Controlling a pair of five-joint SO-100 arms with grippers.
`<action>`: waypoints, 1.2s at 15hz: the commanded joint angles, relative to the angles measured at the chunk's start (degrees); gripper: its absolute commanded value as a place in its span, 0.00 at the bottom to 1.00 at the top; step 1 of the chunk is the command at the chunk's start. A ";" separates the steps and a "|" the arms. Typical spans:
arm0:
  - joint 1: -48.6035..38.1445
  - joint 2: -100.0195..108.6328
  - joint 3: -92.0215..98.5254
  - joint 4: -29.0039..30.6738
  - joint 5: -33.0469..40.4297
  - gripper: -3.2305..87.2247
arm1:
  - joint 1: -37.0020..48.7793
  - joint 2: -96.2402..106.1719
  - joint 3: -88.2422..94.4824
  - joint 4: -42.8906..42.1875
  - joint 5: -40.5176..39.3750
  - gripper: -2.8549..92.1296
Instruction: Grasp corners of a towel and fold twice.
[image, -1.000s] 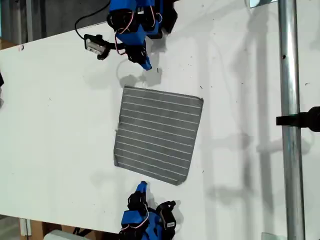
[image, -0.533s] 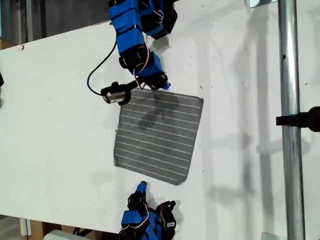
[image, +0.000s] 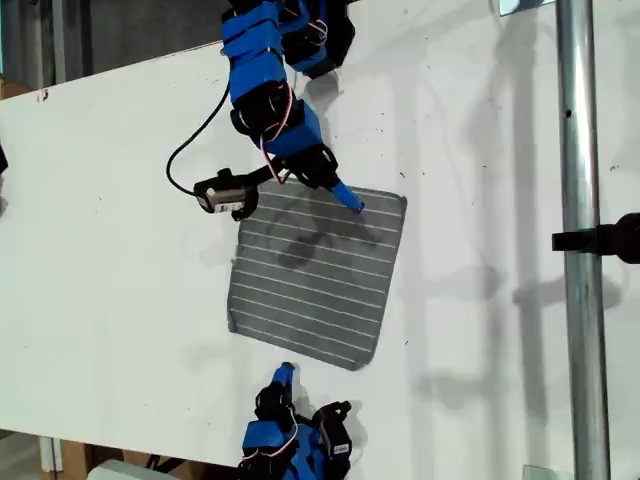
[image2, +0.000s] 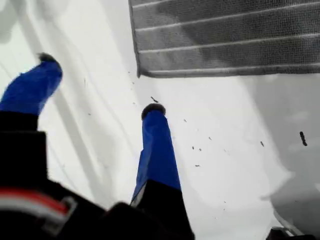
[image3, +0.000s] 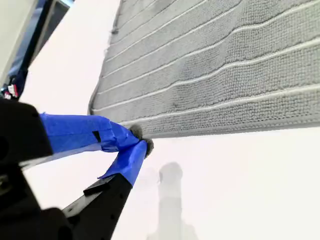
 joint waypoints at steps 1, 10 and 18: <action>-0.62 0.18 0.09 -1.23 -0.26 0.01 | 0.62 1.05 -0.97 -0.88 -0.88 0.48; -0.62 0.18 0.09 -1.23 -0.35 0.01 | -4.83 -21.97 1.14 -11.25 0.88 0.46; -0.70 0.18 0.09 -1.23 -0.62 0.01 | -4.39 -29.18 1.05 -18.90 1.85 0.06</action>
